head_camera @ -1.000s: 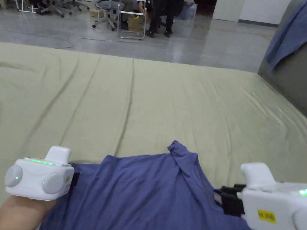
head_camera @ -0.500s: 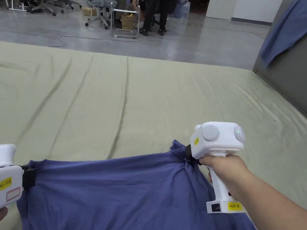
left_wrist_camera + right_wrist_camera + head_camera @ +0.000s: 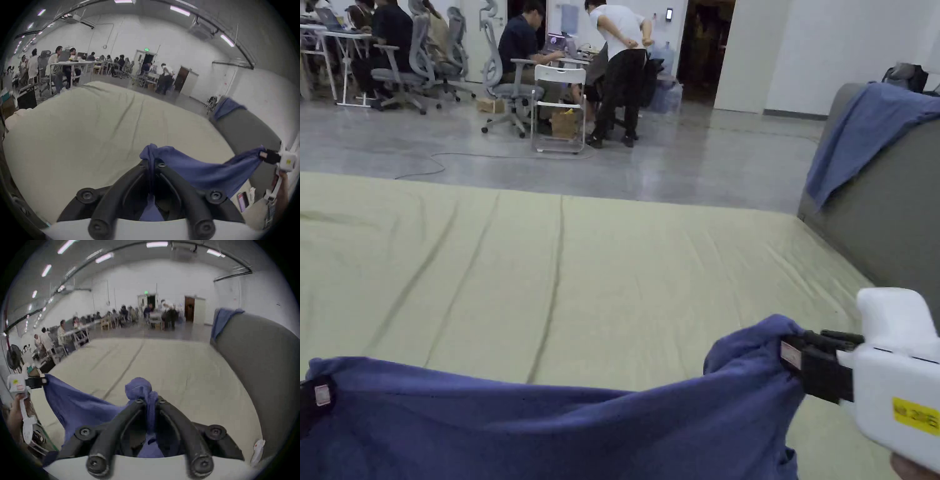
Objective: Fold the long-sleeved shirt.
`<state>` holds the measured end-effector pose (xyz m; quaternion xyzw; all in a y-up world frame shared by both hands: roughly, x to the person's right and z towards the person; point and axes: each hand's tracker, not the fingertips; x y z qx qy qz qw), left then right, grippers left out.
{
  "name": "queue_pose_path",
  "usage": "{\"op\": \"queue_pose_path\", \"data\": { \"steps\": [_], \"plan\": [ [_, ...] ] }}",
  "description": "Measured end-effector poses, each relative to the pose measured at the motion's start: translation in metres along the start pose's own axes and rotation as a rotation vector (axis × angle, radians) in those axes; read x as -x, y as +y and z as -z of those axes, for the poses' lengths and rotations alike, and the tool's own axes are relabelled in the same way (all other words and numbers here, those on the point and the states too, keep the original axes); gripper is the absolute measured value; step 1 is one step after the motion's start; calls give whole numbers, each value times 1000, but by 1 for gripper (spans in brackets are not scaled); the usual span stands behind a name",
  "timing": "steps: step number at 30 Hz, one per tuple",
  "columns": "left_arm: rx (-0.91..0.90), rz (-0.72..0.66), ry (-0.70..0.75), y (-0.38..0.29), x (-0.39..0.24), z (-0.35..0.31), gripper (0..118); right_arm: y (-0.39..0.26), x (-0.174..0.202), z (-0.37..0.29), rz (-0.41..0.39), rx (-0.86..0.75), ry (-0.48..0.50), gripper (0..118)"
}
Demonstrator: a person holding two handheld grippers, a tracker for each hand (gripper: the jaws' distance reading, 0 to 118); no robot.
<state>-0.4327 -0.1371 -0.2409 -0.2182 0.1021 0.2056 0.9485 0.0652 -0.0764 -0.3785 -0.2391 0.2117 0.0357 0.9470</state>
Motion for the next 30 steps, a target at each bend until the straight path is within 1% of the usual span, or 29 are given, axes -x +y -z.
{"op": "queue_pose_path", "data": {
  "steps": [3, 4, 6, 7, 10, 12, 13, 14, 16, 18, 20, 21, 22, 23, 24, 25, 26, 27, 28, 30],
  "plan": [
    [-49, -1, -21, 12, -19, -49, 2, -1, -1, -73, 72, -84, 17, 5],
    [-59, 3, -34, 15, -25, -63, 2, -2, -1, -93, 80, -108, 16, 5],
    [-102, 4, -60, 22, -36, -87, 2, -3, -1, -127, 77, -179, 12, 5],
    [-126, 17, -60, 27, -42, -96, 2, -1, 0, -139, 79, -204, -11, 5],
    [-150, 43, -77, 44, -56, -113, 2, 11, -4, -165, 95, -260, -24, 5],
    [-159, 66, -101, 60, -66, -111, 2, 31, -4, -170, 74, -294, -38, 5],
    [-159, 85, -88, 72, -73, -108, 2, 44, -4, -170, 45, -316, -51, 5],
    [-158, 110, -83, 85, -81, -105, 2, 59, -3, -170, 25, -322, -84, 5],
    [-184, 135, -114, 117, -94, -95, 2, 97, -5, -165, 0, -365, -90, 5],
    [-211, 195, -76, 157, -113, -83, 2, 141, -4, -156, -39, -390, -147, 5],
    [-245, 235, -43, 199, -130, -69, 2, 189, -3, -139, -114, -411, -220, 5],
    [-259, 255, -11, 222, -139, -62, 2, 215, -3, -130, -130, -418, -260, 5],
    [-271, 270, 14, 244, -147, -55, 2, 241, -4, -120, -146, -421, -271, 5],
    [-323, 308, 36, 261, -155, -51, 2, 264, -4, -110, -166, -423, -307, 5],
    [-400, 338, 46, 279, -163, -49, 2, 287, -5, -101, -165, -419, -338, 5],
    [-428, 379, 55, 297, -171, -44, 2, 309, -6, -91, -161, -425, -340, 5],
    [-437, 402, 65, 313, -177, -38, 2, 328, -7, -83, -159, -409, -375, 5],
    [-458, 386, 81, 328, -181, -32, 2, 347, -9, -75, -124, -401, -371, 5],
    [-451, 372, 83, 342, -184, -24, 2, 366, -10, -66, -110, -397, -365, 5],
    [-449, 350, 104, 367, -189, -9, 2, 396, -11, -48, -80, -390, -404, 5]
  ]
}}
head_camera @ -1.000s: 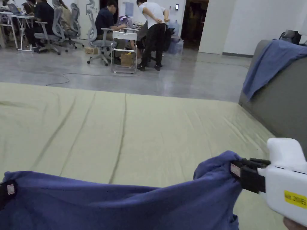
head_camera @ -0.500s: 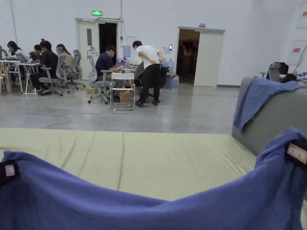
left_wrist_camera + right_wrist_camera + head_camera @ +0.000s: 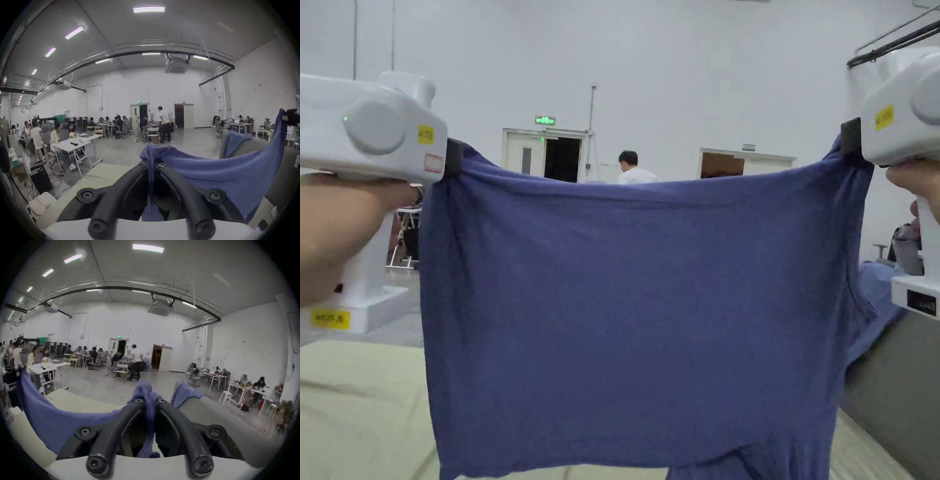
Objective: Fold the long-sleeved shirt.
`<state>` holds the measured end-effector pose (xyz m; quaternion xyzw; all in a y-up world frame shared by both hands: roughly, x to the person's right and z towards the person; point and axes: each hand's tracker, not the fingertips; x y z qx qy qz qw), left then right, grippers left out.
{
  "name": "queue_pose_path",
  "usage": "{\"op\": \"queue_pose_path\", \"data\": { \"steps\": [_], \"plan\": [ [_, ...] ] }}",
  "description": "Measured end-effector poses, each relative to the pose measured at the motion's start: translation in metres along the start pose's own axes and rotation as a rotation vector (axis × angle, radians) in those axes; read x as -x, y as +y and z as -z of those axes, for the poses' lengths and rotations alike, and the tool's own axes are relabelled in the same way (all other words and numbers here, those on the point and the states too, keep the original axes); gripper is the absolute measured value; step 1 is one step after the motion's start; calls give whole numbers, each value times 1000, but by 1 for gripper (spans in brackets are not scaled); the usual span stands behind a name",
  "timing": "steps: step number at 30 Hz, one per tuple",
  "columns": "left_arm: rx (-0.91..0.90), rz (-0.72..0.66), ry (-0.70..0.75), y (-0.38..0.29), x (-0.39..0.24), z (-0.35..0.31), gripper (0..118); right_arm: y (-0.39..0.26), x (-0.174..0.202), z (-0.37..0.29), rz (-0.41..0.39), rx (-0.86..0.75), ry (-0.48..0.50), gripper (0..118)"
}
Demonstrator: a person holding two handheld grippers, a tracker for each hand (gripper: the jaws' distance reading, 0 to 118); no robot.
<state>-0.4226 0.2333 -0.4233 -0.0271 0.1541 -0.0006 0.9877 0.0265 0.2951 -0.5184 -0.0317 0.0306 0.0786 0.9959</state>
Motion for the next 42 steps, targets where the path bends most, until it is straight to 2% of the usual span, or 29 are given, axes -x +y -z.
{"op": "queue_pose_path", "data": {
  "steps": [3, 6, 11, 16, 22, 25, 28, 30, 31, 32, 34, 37, 42],
  "plan": [
    [-1, 17, 26, 15, -1, 35, 2, 22, 12, 36, -52, 9, -58, 5],
    [-13, 141, 94, 17, -11, 62, 2, 29, 21, 60, -28, 11, -65, 5],
    [19, 113, 77, -7, -19, 100, 2, -3, 38, 100, -72, 47, -97, 5],
    [147, 101, 69, -93, -22, 142, 2, -105, 51, 160, -140, 230, -58, 5],
    [473, 102, 35, -272, -23, 178, 2, -309, 77, 201, -179, 564, 58, 5],
    [606, 141, -4, -360, -25, 158, 2, -408, 83, 183, -212, 712, 111, 5],
    [726, 218, -18, -427, -26, 116, 2, -480, 71, 146, -217, 793, 139, 5],
    [776, 211, -70, -454, -20, 69, 2, -509, 54, 111, -170, 814, 173, 5],
    [787, 169, -99, -463, -17, 48, 2, -517, 47, 91, -168, 827, 202, 5],
    [799, 144, -111, -469, -13, 25, 2, -521, 38, 65, -132, 806, 216, 5],
    [820, 90, -126, -477, -3, -23, 2, -525, 26, 15, -166, 820, 268, 5],
    [831, 64, -125, -480, 10, -83, 2, -524, 12, -59, -235, 799, 279, 5],
    [860, 41, -156, -474, 17, -181, 2, -532, -16, -146, -216, 838, 339, 5]
  ]
}}
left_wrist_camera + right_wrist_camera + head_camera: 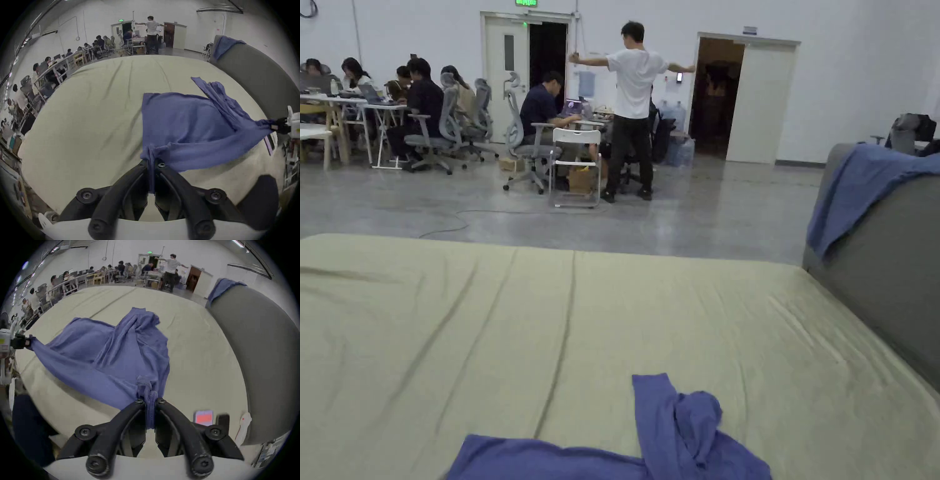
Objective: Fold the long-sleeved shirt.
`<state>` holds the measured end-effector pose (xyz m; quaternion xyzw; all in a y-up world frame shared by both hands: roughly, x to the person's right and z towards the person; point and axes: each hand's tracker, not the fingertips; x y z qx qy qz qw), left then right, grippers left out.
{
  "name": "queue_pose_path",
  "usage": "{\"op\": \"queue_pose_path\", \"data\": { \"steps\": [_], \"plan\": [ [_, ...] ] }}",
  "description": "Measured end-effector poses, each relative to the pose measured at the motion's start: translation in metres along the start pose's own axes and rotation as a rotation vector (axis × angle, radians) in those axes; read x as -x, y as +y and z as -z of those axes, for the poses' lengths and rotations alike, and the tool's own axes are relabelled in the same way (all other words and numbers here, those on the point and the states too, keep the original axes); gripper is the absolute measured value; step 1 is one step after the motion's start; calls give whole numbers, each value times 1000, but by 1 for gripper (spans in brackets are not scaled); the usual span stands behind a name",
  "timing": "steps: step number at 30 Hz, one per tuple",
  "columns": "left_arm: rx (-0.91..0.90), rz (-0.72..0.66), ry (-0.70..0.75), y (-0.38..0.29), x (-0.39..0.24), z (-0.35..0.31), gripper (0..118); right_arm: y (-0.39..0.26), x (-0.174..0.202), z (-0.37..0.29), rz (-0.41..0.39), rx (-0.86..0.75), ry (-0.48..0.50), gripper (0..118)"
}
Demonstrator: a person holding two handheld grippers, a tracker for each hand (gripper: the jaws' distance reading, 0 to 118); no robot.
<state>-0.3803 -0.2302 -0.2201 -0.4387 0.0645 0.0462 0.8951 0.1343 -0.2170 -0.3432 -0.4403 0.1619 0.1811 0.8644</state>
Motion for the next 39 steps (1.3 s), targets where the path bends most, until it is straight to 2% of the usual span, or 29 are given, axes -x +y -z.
{"op": "queue_pose_path", "data": {
  "steps": [4, 5, 12, 14, 15, 16, 17, 18, 19, 20, 21, 22, 24, 25, 26, 27, 28, 29, 30, 32, 33, 34, 35, 36, 37, 38, 39],
  "plan": [
    [42, 31, -11, -43, -12, -25, 2, -45, 14, -12, -92, 76, -43, 5],
    [58, 37, -12, -52, -13, -27, 2, -54, 16, -10, -104, 110, -27, 5],
    [170, 27, -3, -90, -12, 2, 2, -86, 24, 34, -87, 262, -1, 5],
    [211, 28, 8, -97, -11, 20, 2, -88, 23, 51, -55, 299, 29, 8],
    [256, 4, -3, -101, -9, 32, 7, -90, 19, 60, -26, 320, 45, 16],
    [295, -33, -10, -104, -7, 43, 23, -90, 19, 65, -17, 320, 39, 18],
    [339, -80, -32, -107, -3, 52, 32, -87, 15, 63, -26, 310, 39, 19],
    [274, -118, -57, -102, -1, 46, 34, -80, 13, 57, -19, 328, 49, 22],
    [277, -155, -62, -94, 2, 39, 46, -76, 10, 49, -1, 330, 54, 35],
    [256, -204, -99, -86, 4, 29, 79, -73, 5, 34, 5, 306, 67, 69],
    [191, -257, -129, -81, 7, 14, 104, -67, 1, 16, 48, 248, 79, 89],
    [118, -282, -139, -78, 6, -2, 118, -62, -2, 0, 73, 199, 71, 98],
    [-47, -306, -155, -72, 2, -35, 118, -48, -4, -33, 102, 50, 62, 98],
    [-71, -292, -152, -70, -2, -45, 118, -43, -2, -42, 116, 1, 63, 98],
    [-80, -292, -147, -67, -6, -53, 115, -38, 3, -45, 132, -38, 66, 98],
    [-40, -286, -162, -65, -12, -59, 100, -32, 8, -45, 160, -48, 84, 93],
    [-44, -283, -168, -63, -18, -62, 63, -28, 14, -41, 184, -52, 103, 73],
    [-52, -273, -159, -62, -26, -63, 0, -21, 22, -34, 196, -51, 125, 13],
    [-71, -246, -100, -60, -33, -60, 0, -11, 30, -24, 183, -48, 142, 0],
    [-64, -230, -29, -59, -30, -45, 0, 15, 52, 9, 150, -30, 144, 0],
    [-51, -232, -104, -55, -28, -40, 0, 34, 63, 24, 88, -33, 145, 0],
    [-40, -246, -155, -52, -26, -38, 0, 53, 72, 38, 74, -44, 168, 0],
    [-49, -255, -146, -50, -25, -38, 0, 79, 77, 57, 72, -56, 204, 0],
    [-62, -252, -132, -44, -24, -37, 0, 104, 81, 77, 76, -58, 201, 12],
    [-75, -238, -115, -41, -23, -36, 0, 129, 88, 98, 88, -50, 193, 46],
    [-81, -216, -88, -38, -23, -35, 0, 152, 95, 122, 114, -13, 170, 101],
    [-87, -205, -64, -37, -24, -33, 0, 176, 92, 148, 109, 27, 137, 118]
  ]
}}
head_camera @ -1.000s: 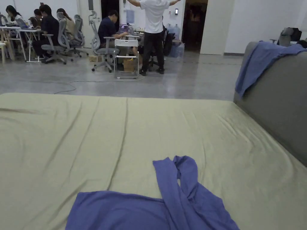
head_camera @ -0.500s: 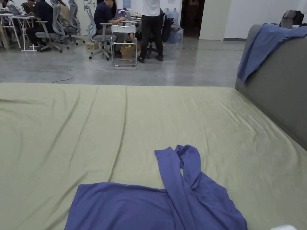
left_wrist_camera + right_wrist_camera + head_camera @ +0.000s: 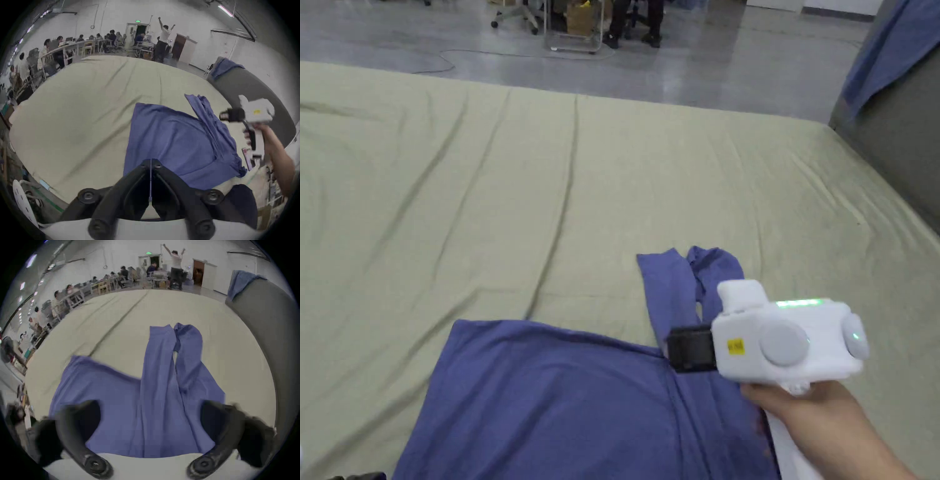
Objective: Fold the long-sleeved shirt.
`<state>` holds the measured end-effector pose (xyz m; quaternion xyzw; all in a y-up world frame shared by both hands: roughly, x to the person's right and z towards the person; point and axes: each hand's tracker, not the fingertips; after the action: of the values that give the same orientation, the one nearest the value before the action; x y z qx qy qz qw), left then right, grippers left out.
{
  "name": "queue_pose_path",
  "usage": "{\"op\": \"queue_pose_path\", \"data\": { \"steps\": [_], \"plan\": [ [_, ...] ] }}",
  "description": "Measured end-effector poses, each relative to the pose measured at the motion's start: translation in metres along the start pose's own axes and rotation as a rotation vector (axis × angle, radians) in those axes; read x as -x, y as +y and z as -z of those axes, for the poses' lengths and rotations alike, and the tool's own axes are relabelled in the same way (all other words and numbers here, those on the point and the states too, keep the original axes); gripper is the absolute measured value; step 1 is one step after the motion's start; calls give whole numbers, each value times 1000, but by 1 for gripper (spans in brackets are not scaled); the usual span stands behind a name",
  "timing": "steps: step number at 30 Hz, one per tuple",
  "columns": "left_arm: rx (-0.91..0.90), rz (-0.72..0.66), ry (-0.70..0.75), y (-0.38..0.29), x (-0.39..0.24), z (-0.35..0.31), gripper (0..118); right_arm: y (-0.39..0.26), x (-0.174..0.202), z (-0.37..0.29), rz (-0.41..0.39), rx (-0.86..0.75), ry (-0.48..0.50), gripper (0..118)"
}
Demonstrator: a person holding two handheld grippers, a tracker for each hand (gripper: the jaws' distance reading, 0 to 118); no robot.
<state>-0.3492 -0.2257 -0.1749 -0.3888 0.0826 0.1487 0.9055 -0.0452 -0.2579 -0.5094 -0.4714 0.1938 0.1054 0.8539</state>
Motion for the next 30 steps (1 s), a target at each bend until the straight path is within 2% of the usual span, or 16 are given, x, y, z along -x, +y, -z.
{"op": "queue_pose_path", "data": {
  "steps": [1, 3, 6, 7, 8, 9, 10, 11, 12, 17, 20, 24, 27, 30],
  "plan": [
    [-2, -3, 4, 1, 0, 3, 0, 19, 6, 20, 7, -3, 2, 118],
    [19, -21, -18, -1, 2, 9, 0, 48, 15, 64, 28, 149, -19, 118],
    [57, -21, -41, -9, 2, 17, 0, 65, 1, 100, 54, 229, -127, 117],
    [63, -10, -37, -12, 2, 18, 0, 65, -2, 106, 78, 263, -137, 106],
    [73, 6, -30, -14, 1, 19, 0, 57, 0, 104, 96, 272, -121, 61],
    [80, 14, -24, -15, -2, 17, 0, 56, -4, 100, 116, 266, -105, 35],
    [83, 16, -23, -16, -2, 17, 0, 54, -8, 86, 185, 217, 2, 11],
    [82, 14, -25, -16, -1, 16, 0, 53, -9, 72, 209, 165, -4, 3],
    [82, 9, -30, -16, 0, 15, 0, 50, -10, 62, 202, 116, -1, 3],
    [67, -2, -44, -12, -10, 4, 0, 15, -23, -56, 57, -75, 91, 3],
    [46, 6, -57, -11, -16, -3, 0, -38, -31, -124, -54, -97, 119, 3],
    [45, 26, -62, -12, -25, -7, 0, -124, -40, -150, -187, 73, 91, 3],
    [45, 21, -67, -12, -29, -9, 0, -180, -44, -127, -222, 229, 35, 3],
    [40, 17, -65, -12, -31, -12, 0, -219, -47, -84, -222, 356, -32, 3]
  ]
}}
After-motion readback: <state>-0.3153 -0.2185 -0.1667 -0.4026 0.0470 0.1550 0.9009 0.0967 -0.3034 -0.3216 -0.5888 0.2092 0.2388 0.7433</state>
